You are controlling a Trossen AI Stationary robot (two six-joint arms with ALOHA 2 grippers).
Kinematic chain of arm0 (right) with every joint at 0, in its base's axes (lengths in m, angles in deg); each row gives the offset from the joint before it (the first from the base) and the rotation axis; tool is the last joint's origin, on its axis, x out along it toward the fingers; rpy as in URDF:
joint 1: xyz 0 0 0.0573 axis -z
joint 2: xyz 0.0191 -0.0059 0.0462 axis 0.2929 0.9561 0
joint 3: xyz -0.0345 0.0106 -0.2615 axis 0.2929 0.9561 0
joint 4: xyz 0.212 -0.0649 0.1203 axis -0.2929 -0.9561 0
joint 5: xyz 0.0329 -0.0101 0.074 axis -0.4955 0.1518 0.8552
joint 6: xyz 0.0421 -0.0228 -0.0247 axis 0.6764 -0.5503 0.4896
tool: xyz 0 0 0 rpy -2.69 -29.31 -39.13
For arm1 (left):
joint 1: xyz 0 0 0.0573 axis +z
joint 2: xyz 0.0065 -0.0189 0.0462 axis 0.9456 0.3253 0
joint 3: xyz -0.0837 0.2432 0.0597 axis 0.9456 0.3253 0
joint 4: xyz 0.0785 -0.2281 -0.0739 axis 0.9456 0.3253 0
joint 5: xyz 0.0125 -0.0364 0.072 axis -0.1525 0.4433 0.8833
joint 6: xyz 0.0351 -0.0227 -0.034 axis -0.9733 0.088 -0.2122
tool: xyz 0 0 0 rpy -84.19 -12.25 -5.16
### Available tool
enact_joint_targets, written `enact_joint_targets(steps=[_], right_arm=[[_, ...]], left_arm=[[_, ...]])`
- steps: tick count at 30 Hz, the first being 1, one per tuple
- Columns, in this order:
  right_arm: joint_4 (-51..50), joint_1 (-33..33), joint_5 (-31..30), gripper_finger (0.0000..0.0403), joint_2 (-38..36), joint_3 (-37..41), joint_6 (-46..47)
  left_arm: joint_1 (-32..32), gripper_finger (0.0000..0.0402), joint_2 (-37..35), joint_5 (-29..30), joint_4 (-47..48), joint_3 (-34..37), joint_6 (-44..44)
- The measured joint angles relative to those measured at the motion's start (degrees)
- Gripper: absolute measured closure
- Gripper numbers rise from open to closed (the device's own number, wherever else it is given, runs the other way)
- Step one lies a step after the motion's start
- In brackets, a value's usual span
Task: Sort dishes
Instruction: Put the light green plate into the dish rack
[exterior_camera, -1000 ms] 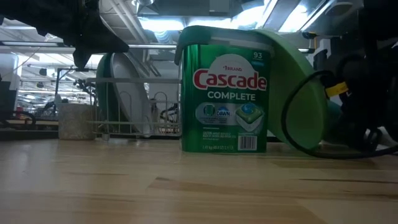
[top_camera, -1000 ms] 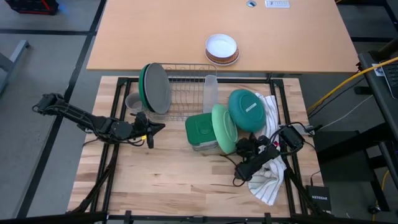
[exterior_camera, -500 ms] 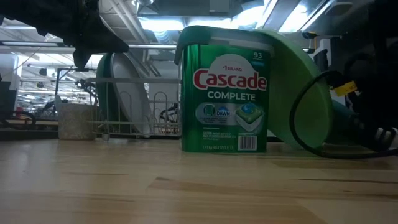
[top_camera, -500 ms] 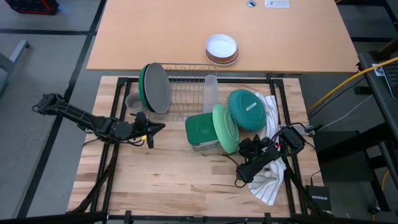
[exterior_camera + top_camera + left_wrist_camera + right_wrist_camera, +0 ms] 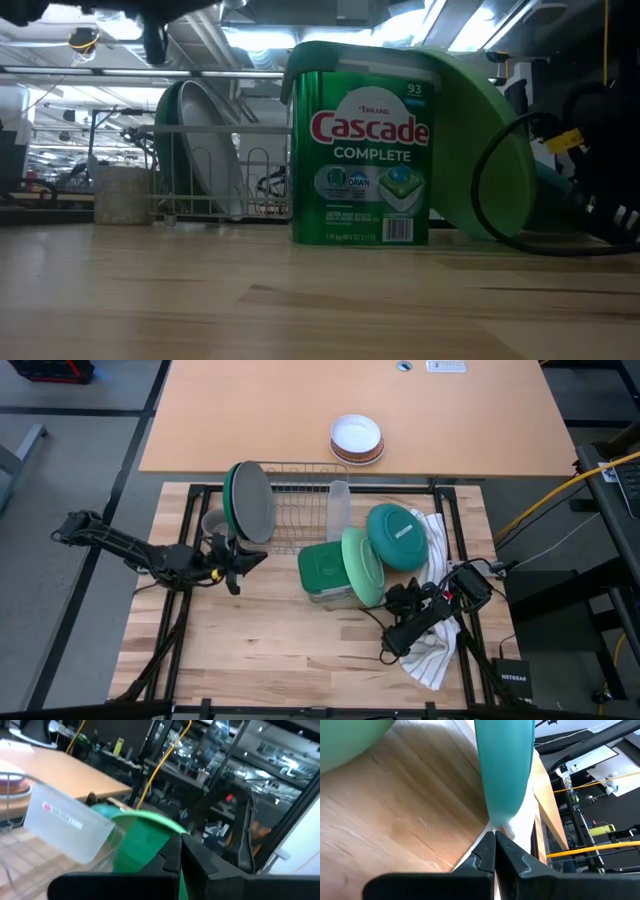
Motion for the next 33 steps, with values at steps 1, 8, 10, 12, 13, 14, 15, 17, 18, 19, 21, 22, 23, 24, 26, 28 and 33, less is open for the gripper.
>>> enact_joint_targets(steps=[1,8,10,12,13,14,15,17,18,19,21,22,23,24,26,28,33], right_arm=[[0.0,0.0,-0.1,0.0401,0.0,0.0,0.0],[0.0,0.0,-0.5,0.0401,0.0,0.0,0.0],[0.0,0.0,-0.8,0.0401,0.0,0.0,0.0],[0.0,0.0,-0.8,0.0401,0.0,0.0,0.0],[0.0,0.0,-0.8,0.0401,0.0,0.0,0.0],[0.0,0.0,-0.8,0.0401,0.0,0.0,0.0],[0.0,0.0,-0.8,0.0401,0.0,0.0,0.0],[0.0,0.0,-0.8,0.0401,0.0,0.0,0.0],[0.0,0.0,-0.8,0.0401,0.0,0.0,0.0],[0.0,0.0,-0.8,0.0401,0.0,0.0,0.0],[0.0,0.0,-0.8,0.0401,0.0,0.0,0.0],[0.0,0.0,-0.8,0.0401,0.0,0.0,0.0],[0.0,0.0,-0.8,0.0401,0.0,0.0,0.0],[0.0,0.0,-0.9,0.0401,0.0,0.0,0.0],[0.0,0.0,-1.1,0.0401,0.0,0.0,0.0],[0.0,0.0,-1.1,0.0401,0.0,0.0,0.0],[0.0,0.0,-1.1,0.0401,0.0,0.0,0.0]], left_arm=[[0.6,0.04,0.0,-0.6,0.0,-0.7,-0.6],[6.3,0.04,2.3,-10.7,2.8,-8.4,-4.1],[7.7,0.04,4.0,-13.5,4.1,-10.7,-5.7],[8.7,0.04,6.2,-15.7,4.2,-12.7,-8.8],[9.1,0.04,7.5,-16.8,4.2,-13.6,-11.8],[9.3,0.04,8.8,-17.9,4.0,-14.4,-15.5],[9.5,0.04,10.2,-18.9,3.5,-15.1,-19.1],[9.6,0.04,13.3,-19.8,2.5,-16.3,-26.5],[9.6,0.04,15.0,-19.8,2.0,-17.0,-30.3],[9.6,0.04,16.7,-19.8,2.1,-17.6,-34.4],[9.6,0.04,20.3,-19.8,2.1,-18.9,-42.1],[9.6,0.04,22.1,-19.8,2.0,-19.5,-45.5],[9.7,0.04,23.9,-19.8,2.0,-20.2,-48.5],[9.9,0.04,25.7,-19.8,1.9,-20.9,-51.1],[10.0,0.04,29.1,-19.8,2.0,-22.2,-55.1],[10.1,0.04,32.4,-19.6,2.1,-23.8,-56.8],[10.7,0.04,39.3,-19.2,2.1,-29.4,-60.1]])
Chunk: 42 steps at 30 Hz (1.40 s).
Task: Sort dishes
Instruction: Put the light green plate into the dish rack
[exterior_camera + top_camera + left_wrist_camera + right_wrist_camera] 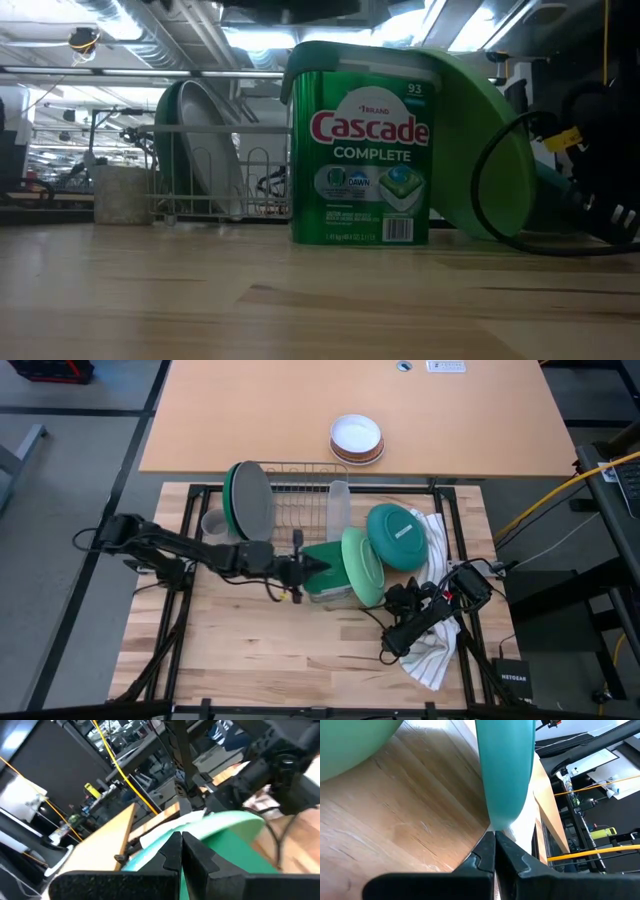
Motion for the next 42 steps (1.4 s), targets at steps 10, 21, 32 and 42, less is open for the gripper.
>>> enact_joint_targets(steps=[10,21,32,42], right_arm=[[0.0,0.0,0.0,0.0401,0.0,0.0,0.0],[0.0,0.0,0.4,0.0401,0.0,0.0,0.0],[0.1,0.0,0.5,0.0401,0.0,0.0,0.0],[0.1,0.0,0.5,0.0401,0.0,0.0,0.0]], left_arm=[[2.3,0.04,6.9,0.2,5.8,-11.9,-2.2],[2.1,0.0398,6.4,2.1,7.7,-12.6,-6.0],[2.1,0.0276,6.4,3.0,13.7,-12.6,-10.2],[2.2,0.0263,7.5,2.6,12.7,-12.8,-24.0]])
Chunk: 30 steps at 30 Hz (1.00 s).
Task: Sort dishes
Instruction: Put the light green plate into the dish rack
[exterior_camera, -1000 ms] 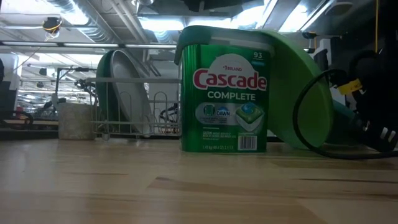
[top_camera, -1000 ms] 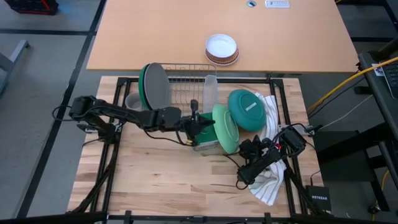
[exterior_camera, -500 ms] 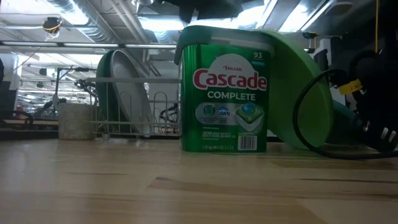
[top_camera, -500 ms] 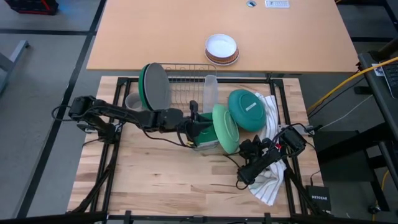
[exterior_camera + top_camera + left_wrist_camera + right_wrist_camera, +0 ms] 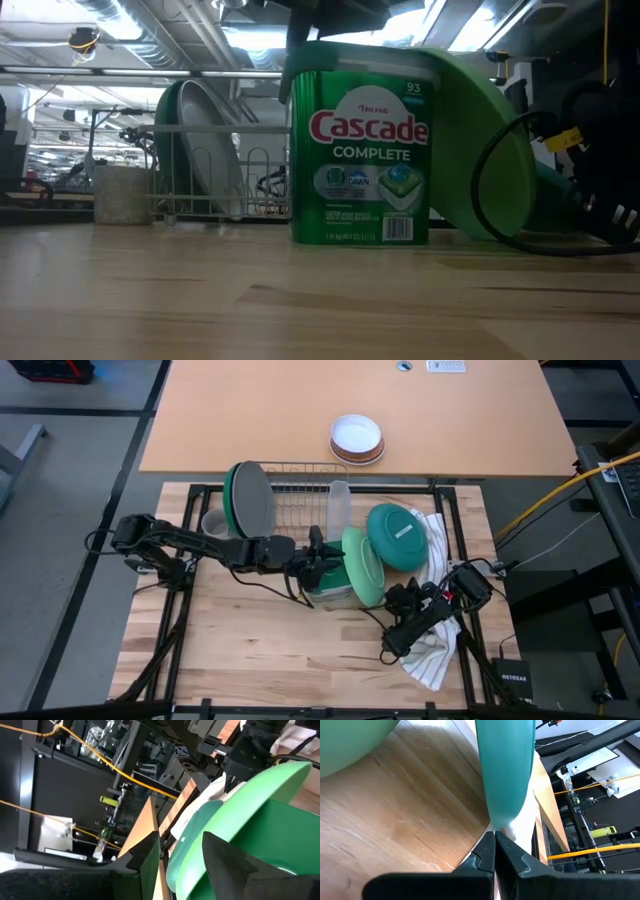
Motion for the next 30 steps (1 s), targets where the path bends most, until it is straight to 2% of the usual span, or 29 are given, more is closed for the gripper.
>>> enact_joint_targets(steps=[9,14,18,23,30], right_arm=[[0.0,0.0,-0.1,0.0401,0.0,0.0,0.0],[0.0,0.0,-0.1,0.0401,0.0,0.0,0.0],[0.0,0.0,-0.1,0.0401,0.0,0.0,0.0],[0.0,0.0,-0.2,0.0401,0.0,0.0,0.0],[0.0,0.0,-0.1,0.0401,0.0,0.0,0.0]], left_arm=[[-0.3,0.0265,0.1,-0.4,-1.0,0.1,0.9],[-2.5,0.0265,-0.1,-0.5,-7.3,0.5,5.6],[-5.0,0.0266,-0.5,-2.2,-7.1,0.3,10.6],[-8.8,0.0266,2.1,-6.5,-9.3,0.3,23.4],[-13.3,0.0266,8.6,-6.3,-14.7,0.3,44.1]])
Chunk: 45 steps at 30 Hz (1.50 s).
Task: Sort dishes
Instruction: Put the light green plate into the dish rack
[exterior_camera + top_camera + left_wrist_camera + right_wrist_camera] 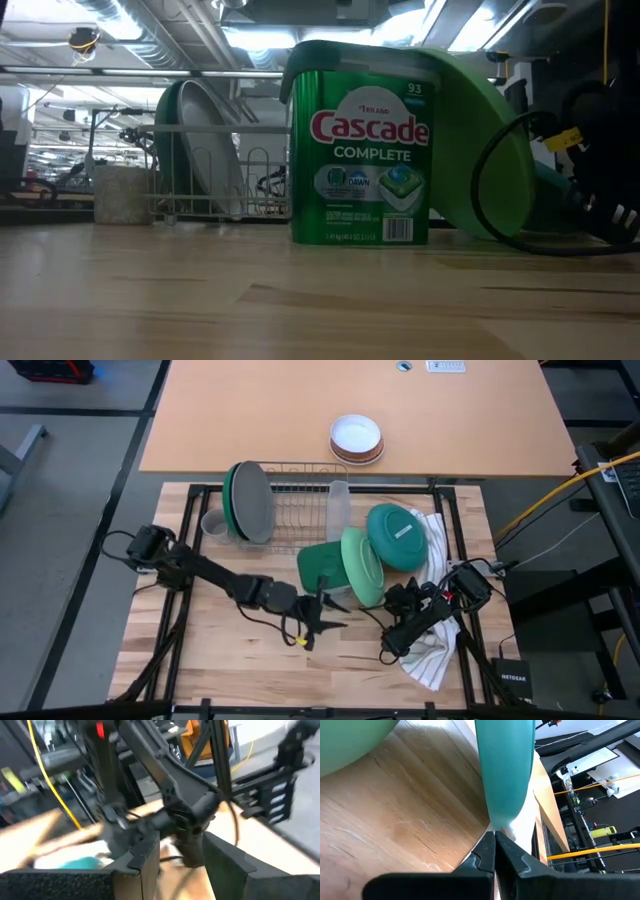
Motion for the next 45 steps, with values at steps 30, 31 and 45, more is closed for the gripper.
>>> enact_joint_targets(steps=[30,31,45], right_arm=[[1.8,0.0,0.5,0.0401,0.0,0.0,0.0],[1.9,0.0,0.5,0.0401,0.0,0.0,0.0],[1.9,0.0,0.5,0.0399,0.0,0.0,0.0]], left_arm=[[-2.7,0.0266,26.1,31.7,-21.3,-10.2,52.4],[-2.5,0.0266,26.1,32.0,-20.3,-10.8,52.5],[-1.3,0.0266,26.1,32.5,-12.4,-11.4,62.6]])
